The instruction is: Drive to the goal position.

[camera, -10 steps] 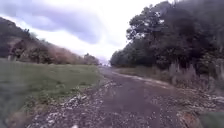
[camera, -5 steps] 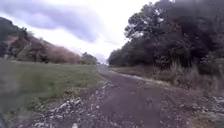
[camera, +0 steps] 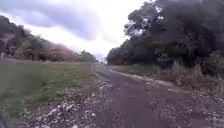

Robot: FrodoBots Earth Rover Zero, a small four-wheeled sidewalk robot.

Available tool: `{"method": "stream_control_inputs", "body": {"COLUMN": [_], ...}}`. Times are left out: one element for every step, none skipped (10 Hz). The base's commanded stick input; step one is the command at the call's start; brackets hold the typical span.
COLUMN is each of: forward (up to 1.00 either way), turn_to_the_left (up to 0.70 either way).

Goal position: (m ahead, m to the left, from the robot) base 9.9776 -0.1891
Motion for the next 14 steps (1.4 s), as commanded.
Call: {"method": "stream_control_inputs", "body": {"forward": [0.60,0.60,0.60,0.60,0.60,0.60,0.60,0.60,0.60,0.60,0.60,0.60,0.60,0.60], "turn_to_the_left": [-0.15,-0.15,-0.15,-0.15,-0.15,-0.15,-0.15,-0.15,-0.15,-0.15,-0.15,-0.15,-0.15,-0.15]}}
